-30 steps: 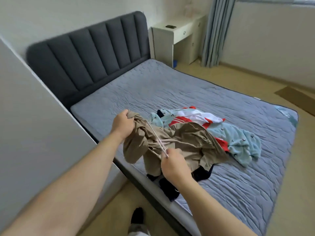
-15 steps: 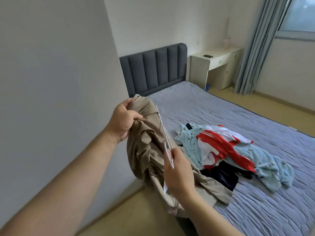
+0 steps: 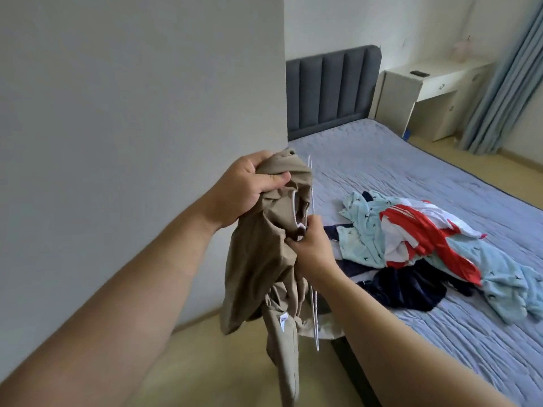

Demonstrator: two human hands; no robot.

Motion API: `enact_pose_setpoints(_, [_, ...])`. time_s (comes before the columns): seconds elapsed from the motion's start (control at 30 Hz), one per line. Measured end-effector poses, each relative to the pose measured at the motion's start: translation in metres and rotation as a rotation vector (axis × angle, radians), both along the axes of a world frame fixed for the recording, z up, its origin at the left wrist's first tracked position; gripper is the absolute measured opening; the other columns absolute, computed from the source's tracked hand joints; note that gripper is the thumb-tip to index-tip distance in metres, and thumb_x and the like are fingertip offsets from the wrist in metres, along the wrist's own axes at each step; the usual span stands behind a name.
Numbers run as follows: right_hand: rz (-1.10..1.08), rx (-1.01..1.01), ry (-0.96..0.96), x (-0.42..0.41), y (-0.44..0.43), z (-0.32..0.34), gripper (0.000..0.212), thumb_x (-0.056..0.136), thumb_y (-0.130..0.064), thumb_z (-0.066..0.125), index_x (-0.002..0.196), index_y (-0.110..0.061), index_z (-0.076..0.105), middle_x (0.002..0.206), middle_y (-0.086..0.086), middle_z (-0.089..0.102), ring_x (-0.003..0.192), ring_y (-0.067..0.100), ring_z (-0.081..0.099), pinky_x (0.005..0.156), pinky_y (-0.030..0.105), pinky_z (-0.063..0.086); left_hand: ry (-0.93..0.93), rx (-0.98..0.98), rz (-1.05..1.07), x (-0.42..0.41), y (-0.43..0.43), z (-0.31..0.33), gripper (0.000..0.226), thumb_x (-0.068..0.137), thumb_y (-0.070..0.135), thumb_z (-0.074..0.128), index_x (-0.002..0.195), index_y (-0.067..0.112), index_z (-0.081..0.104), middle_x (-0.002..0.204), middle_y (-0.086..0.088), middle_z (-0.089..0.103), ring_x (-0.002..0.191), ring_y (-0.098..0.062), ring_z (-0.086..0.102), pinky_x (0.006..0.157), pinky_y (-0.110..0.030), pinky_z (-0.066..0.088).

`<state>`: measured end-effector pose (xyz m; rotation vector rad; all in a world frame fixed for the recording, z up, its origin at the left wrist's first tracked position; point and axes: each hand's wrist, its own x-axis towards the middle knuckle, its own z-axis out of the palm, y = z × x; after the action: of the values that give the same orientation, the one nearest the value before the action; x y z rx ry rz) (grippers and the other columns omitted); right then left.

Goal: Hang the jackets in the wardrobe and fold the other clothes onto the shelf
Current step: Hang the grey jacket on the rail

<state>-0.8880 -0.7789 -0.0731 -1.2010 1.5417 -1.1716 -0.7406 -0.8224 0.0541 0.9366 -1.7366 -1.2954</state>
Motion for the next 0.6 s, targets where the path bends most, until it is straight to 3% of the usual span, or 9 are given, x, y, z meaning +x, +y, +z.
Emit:
enact_pose_setpoints(0.07, [0.023, -0.025, 0.074, 0.006, -0.002, 0.005, 0.022, 0.083, -0.008, 0.064, 0.088, -0.022, 0.047, 0.082, -0.004, 0.061, 0.077, 0.013, 0.058, 0.064, 0.032, 0.045, -0.051, -0.024, 0.077, 0.016, 0.012, 0.008, 0.016, 0.09, 0.02, 0.07, 0.105, 0.016, 0.074, 0.11, -0.018, 0.073, 0.106, -0.031, 0.071, 0.096, -0.042, 0.056])
enact_pose_setpoints(0.17, [0.065, -0.047, 0.172, 0.011, -0.005, 0.017, 0.022, 0.078, -0.006, 0.049, 0.077, -0.024, 0.038, 0.072, -0.003, 0.052, 0.068, 0.017, 0.049, 0.056, 0.034, 0.032, -0.214, -0.091, 0.265, 0.04, 0.021, 0.014, 0.015, 0.089, 0.019, 0.07, 0.102, 0.012, 0.071, 0.104, -0.02, 0.072, 0.092, -0.024, 0.069, 0.095, -0.051, 0.054])
enact_pose_setpoints(0.23, [0.097, -0.043, 0.191, 0.012, -0.005, 0.024, 0.021, 0.077, -0.006, 0.044, 0.078, -0.026, 0.037, 0.075, -0.001, 0.053, 0.071, 0.023, 0.049, 0.058, 0.035, 0.036, -0.282, -0.101, 0.376, 0.053, 0.026, 0.012, 0.006, 0.093, 0.014, 0.069, 0.098, 0.013, 0.071, 0.098, -0.015, 0.074, 0.088, -0.02, 0.067, 0.095, -0.051, 0.053])
enact_pose_setpoints(0.3, [0.135, -0.046, 0.215, 0.013, -0.005, 0.029, 0.024, 0.078, -0.004, 0.042, 0.079, -0.028, 0.037, 0.078, 0.001, 0.053, 0.071, 0.023, 0.049, 0.059, 0.036, 0.038, -0.23, -0.042, 0.441, 0.062, 0.033, 0.009, 0.005, 0.094, 0.01, 0.067, 0.096, 0.015, 0.07, 0.095, -0.008, 0.075, 0.088, -0.019, 0.069, 0.095, -0.049, 0.054])
enact_pose_setpoints(0.4, [0.169, -0.066, 0.231, 0.015, -0.003, 0.035, 0.028, 0.076, 0.001, 0.04, 0.079, -0.027, 0.036, 0.077, 0.001, 0.051, 0.067, 0.018, 0.045, 0.055, 0.033, 0.03, -0.093, 0.027, 0.517, 0.07, 0.043, 0.005, 0.005, 0.094, 0.009, 0.065, 0.098, 0.006, 0.066, 0.096, -0.01, 0.074, 0.089, -0.021, 0.071, 0.094, -0.044, 0.055])
enact_pose_setpoints(0.47, [0.185, -0.076, 0.187, 0.018, -0.001, 0.038, 0.027, 0.074, 0.003, 0.038, 0.081, -0.023, 0.039, 0.079, 0.002, 0.052, 0.068, 0.02, 0.045, 0.056, 0.033, 0.033, -0.043, 0.01, 0.581, 0.075, 0.05, 0.005, 0.012, 0.092, 0.014, 0.065, 0.096, 0.004, 0.062, 0.095, -0.011, 0.072, 0.09, -0.022, 0.069, 0.092, -0.043, 0.054])
enact_pose_setpoints(0.6, [0.175, -0.128, 0.154, 0.024, 0.005, 0.04, 0.02, 0.082, -0.002, 0.04, 0.081, -0.021, 0.04, 0.076, 0.002, 0.051, 0.066, 0.02, 0.044, 0.057, 0.034, 0.036, -0.041, -0.077, 0.777, 0.09, 0.058, 0.005, 0.016, 0.094, 0.022, 0.063, 0.082, 0.018, 0.053, 0.091, -0.007, 0.063, 0.087, -0.02, 0.061, 0.086, -0.04, 0.05])
